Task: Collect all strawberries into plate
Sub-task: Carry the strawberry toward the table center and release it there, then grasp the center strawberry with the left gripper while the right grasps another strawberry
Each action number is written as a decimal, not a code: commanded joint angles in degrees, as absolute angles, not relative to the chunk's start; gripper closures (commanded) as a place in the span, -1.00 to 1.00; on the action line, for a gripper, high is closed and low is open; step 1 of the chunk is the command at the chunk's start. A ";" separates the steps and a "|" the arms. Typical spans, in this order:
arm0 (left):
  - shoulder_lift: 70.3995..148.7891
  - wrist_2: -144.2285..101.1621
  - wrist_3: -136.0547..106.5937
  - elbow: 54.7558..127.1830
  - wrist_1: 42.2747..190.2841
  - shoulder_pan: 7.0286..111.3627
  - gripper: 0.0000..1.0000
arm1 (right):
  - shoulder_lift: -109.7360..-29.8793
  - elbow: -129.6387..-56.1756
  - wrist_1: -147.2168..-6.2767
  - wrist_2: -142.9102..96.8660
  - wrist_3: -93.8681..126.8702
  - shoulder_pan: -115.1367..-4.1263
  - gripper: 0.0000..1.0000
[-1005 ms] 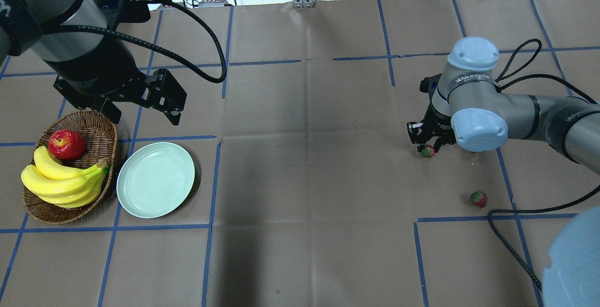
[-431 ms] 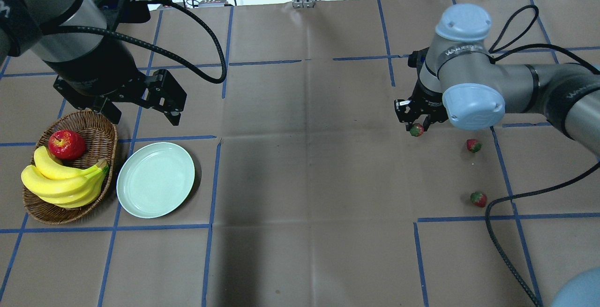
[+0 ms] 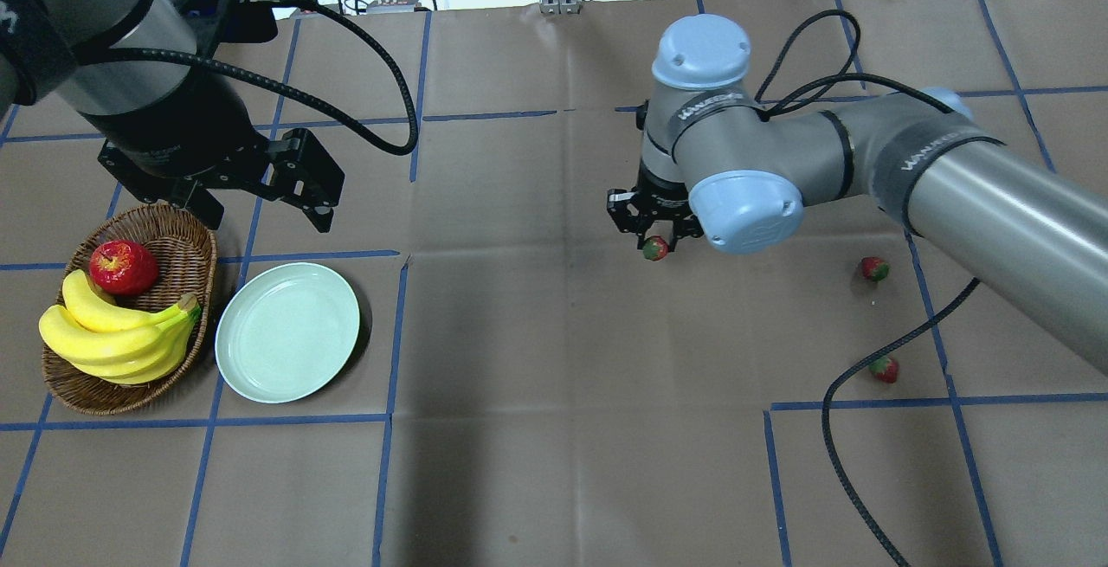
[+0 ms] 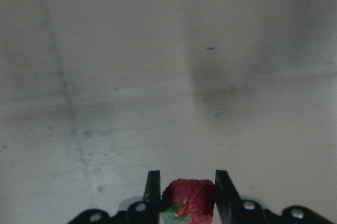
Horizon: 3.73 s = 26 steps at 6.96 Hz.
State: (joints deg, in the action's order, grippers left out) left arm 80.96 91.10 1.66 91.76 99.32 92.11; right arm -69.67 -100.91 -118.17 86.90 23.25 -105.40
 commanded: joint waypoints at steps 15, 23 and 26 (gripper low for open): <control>103.48 88.94 -5.27 102.13 64.73 103.87 -1.00 | -83.72 -107.00 -102.92 91.41 -0.47 -86.71 -1.00; 119.43 82.79 -16.95 100.72 47.37 106.43 -0.94 | -93.81 -135.43 -130.22 91.32 -22.94 -69.26 -1.00; 121.29 79.37 -20.21 99.84 45.00 106.87 -0.84 | -87.81 -137.54 -137.45 92.63 -24.52 -69.26 -0.96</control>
